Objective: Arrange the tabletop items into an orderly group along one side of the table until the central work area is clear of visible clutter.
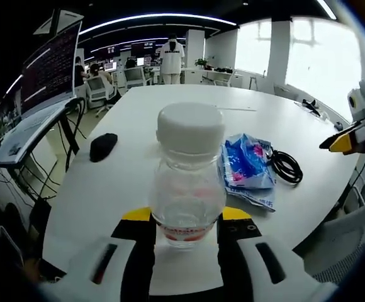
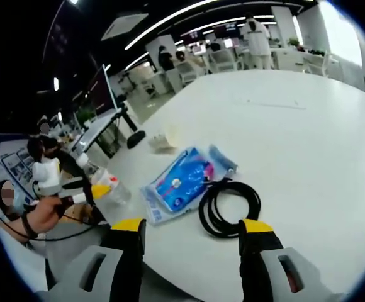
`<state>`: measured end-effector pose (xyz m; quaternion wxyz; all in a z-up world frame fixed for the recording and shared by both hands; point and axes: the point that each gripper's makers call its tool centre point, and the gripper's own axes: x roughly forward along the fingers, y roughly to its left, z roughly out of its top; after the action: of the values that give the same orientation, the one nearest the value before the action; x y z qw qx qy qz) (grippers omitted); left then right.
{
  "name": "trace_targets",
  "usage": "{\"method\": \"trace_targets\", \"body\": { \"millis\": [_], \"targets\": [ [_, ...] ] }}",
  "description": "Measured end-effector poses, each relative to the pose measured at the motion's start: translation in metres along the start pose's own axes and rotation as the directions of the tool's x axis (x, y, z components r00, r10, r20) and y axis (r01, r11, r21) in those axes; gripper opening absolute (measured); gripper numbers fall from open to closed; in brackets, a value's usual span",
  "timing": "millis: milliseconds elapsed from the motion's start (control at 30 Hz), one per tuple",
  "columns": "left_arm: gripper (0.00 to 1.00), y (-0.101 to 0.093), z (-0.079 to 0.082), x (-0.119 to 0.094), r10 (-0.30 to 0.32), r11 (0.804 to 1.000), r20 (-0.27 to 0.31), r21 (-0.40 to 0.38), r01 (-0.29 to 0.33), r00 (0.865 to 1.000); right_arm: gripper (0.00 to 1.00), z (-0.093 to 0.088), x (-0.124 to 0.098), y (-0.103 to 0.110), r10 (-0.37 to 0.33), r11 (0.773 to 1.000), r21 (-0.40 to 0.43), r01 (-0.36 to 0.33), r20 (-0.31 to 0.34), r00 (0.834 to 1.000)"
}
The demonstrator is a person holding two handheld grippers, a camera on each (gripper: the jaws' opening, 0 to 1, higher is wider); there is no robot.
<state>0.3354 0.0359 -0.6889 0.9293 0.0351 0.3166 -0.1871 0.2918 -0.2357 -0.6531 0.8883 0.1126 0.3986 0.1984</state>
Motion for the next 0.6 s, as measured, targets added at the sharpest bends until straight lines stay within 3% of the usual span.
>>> {"method": "trace_targets", "body": {
  "millis": [600],
  "targets": [
    [0.37, 0.005, 0.007, 0.010, 0.002, 1.000, -0.002, -0.006, -0.002, 1.000, 0.61, -0.011, -0.008, -0.006, -0.014, 0.999, 0.040, 0.013, 0.026, 1.000]
  ]
}}
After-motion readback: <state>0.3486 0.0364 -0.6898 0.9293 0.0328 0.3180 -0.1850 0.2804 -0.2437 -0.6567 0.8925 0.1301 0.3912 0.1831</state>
